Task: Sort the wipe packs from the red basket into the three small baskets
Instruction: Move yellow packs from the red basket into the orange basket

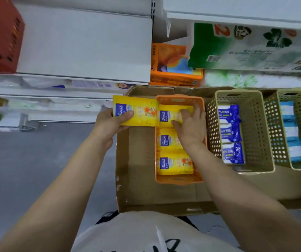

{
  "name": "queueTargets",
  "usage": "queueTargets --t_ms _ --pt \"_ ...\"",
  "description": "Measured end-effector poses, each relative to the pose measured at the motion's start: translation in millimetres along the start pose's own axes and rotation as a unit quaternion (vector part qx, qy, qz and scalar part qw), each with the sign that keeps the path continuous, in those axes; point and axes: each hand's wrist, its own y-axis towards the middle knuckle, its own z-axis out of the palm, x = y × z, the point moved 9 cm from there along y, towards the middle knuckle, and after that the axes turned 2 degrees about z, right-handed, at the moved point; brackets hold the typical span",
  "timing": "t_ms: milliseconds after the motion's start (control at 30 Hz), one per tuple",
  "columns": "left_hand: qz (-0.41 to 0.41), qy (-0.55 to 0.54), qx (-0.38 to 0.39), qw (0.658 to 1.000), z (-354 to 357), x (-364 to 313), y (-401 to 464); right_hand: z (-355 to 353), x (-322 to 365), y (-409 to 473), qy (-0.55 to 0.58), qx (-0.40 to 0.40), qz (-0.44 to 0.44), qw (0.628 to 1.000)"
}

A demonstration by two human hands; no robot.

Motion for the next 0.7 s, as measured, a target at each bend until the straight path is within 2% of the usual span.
queueTargets --t_ms 67,133,233,267,333,367,400,467,533,633,700 --pt "-0.003 0.009 0.019 1.000 8 2 1 5 0 3 -0.002 0.047 -0.004 0.999" --pt "-0.003 0.013 0.042 0.999 16 4 1 1 1 8 0.046 0.077 -0.003 0.996" --pt "-0.007 0.018 0.081 0.997 33 7 -1 -24 -1 15 0.193 0.075 0.041 0.977" --pt "-0.007 0.015 0.094 0.995 40 9 -3 -27 0 13 0.276 0.105 0.069 0.953" --pt "-0.007 -0.002 0.123 0.992 55 12 -8 -25 12 0 0.424 0.221 0.105 0.872" --pt "-0.007 -0.010 0.137 0.990 63 13 -11 -25 17 -8 0.451 0.265 0.102 0.846" --pt "-0.007 -0.015 0.152 0.988 70 14 -14 -28 18 -14 0.453 0.285 0.091 0.839" --pt "-0.011 -0.012 0.179 0.984 82 19 -18 -35 6 -20 0.438 0.282 0.085 0.849" --pt "-0.014 -0.003 0.184 0.983 90 26 -21 -41 -12 -21 0.452 0.246 0.098 0.852" --pt "-0.013 0.035 0.081 0.996 78 38 -17 -49 -49 -22 0.448 0.181 0.132 0.866" --pt "-0.027 0.083 0.040 0.995 69 50 -20 -47 -67 -27 0.402 0.187 0.142 0.885"
